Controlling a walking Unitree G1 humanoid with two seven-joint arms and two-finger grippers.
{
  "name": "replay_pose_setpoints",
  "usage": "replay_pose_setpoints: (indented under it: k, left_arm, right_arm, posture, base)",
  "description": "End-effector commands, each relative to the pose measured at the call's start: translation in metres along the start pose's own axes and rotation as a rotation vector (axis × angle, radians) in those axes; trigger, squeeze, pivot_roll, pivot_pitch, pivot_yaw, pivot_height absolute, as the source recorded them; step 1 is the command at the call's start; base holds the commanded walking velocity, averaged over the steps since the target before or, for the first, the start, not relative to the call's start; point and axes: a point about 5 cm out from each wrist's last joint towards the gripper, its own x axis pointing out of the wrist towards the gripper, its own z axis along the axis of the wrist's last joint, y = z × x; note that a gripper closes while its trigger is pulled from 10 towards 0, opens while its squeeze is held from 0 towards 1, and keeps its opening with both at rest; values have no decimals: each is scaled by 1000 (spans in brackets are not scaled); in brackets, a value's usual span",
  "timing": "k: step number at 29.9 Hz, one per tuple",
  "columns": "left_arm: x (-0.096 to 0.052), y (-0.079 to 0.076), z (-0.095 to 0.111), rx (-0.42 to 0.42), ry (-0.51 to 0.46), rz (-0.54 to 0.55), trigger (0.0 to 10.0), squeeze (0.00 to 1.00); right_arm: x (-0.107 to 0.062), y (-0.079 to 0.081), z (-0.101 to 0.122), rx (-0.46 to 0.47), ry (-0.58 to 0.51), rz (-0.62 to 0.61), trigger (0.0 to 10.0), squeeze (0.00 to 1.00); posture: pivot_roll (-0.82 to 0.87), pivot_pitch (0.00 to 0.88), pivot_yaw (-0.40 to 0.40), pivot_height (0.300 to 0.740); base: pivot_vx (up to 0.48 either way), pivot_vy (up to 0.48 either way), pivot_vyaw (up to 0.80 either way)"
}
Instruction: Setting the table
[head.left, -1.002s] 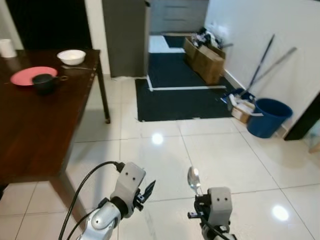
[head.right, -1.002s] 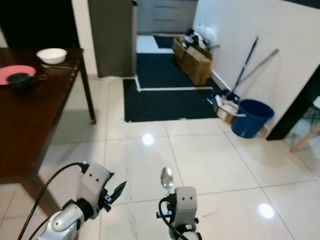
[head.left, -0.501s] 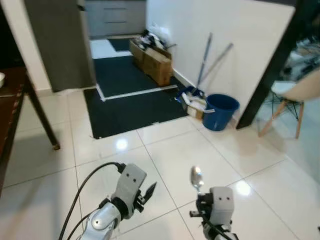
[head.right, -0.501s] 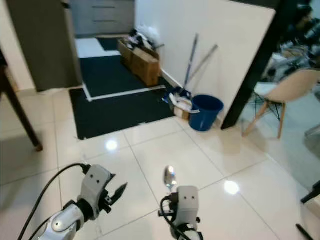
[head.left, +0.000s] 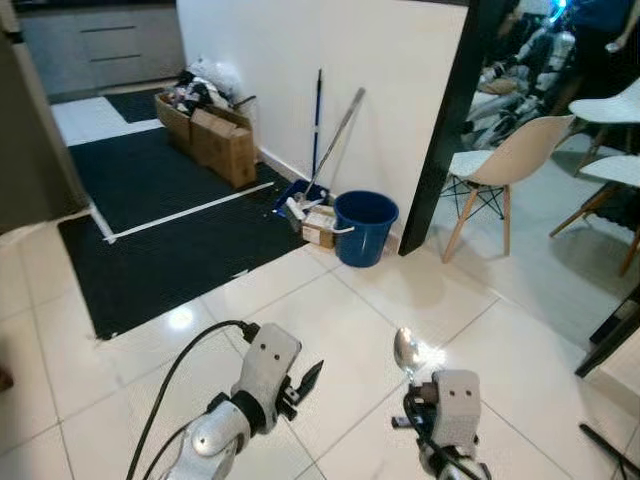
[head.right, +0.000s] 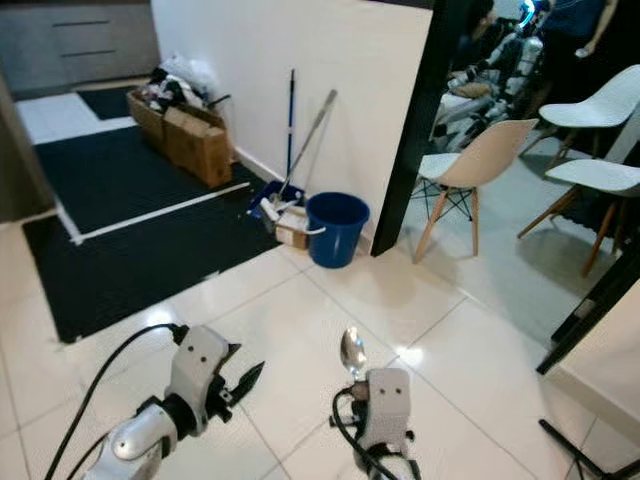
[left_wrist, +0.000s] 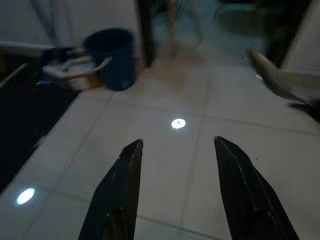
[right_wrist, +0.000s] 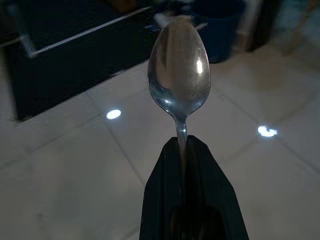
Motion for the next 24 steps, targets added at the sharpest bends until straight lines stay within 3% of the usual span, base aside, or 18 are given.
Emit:
replay_pose_setpoints:
  k: [1,5,6,10,12,16,24]
  left_arm:
    - [-3,4,-7,0,24,47,10000,0]
    - [-6,12,-9,-1,35,112,10000,0]
    - [-14,27,-15,-3,61,222,10000,0]
    - [-26,40,-24,-11,90,321,10000,0]
    - [-39,46,-34,-37,121,389,10000,0]
    - [-46,45,-41,-56,137,429,10000,0]
    - [-42,38,-42,-61,134,431,10000,0]
  right_arm:
    - [2,2,7,-13,-24,26,10000,0]
    - [6,7,13,-14,-46,56,10000,0]
    - [11,13,21,-4,-67,87,10000,0]
    - [14,17,25,7,-77,115,10000,0]
    - [14,21,25,3,-77,153,10000,0]
    - [14,23,26,6,-81,182,10000,0]
    - [14,23,30,-14,-91,205,10000,0]
  posture:
    - [49,56,73,740]
    - [57,53,75,740]
    - [76,51,70,740]
    - [88,52,62,740]
    - [107,51,40,740]
    - [111,51,33,740]
    - [101,52,40,740]
  base:
    - [480,0,0]
    - [480,0,0]
    - [480,0,0]
    - [480,0,0]
    - [480,0,0]
    - [480,0,0]
    - [480,0,58]
